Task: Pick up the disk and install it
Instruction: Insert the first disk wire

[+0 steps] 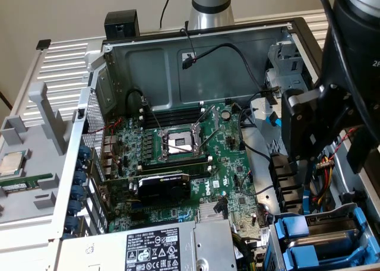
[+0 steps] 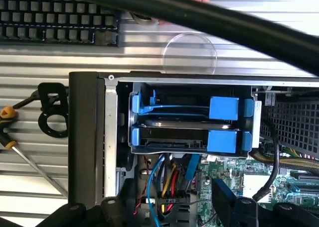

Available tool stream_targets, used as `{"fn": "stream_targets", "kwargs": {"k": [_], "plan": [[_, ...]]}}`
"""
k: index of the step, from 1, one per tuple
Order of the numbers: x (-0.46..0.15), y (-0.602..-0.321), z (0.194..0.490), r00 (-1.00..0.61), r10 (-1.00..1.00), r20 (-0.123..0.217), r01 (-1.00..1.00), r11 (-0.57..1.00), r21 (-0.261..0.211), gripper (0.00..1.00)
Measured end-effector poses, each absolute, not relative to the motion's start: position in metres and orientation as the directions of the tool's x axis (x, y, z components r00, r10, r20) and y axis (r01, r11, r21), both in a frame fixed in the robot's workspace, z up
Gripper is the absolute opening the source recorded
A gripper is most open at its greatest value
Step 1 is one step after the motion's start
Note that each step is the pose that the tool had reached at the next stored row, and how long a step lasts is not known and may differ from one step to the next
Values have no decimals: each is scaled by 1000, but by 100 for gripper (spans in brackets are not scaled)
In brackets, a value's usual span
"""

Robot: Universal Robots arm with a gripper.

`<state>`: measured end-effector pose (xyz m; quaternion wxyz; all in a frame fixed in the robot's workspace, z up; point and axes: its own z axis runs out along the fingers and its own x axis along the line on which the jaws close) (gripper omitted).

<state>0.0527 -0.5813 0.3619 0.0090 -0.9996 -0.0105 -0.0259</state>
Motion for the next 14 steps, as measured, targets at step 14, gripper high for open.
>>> {"fn": "stream_targets", "kwargs": {"k": [14], "plan": [[52, -577, 354, 998, 23, 58, 24, -999, -22, 60]]}}
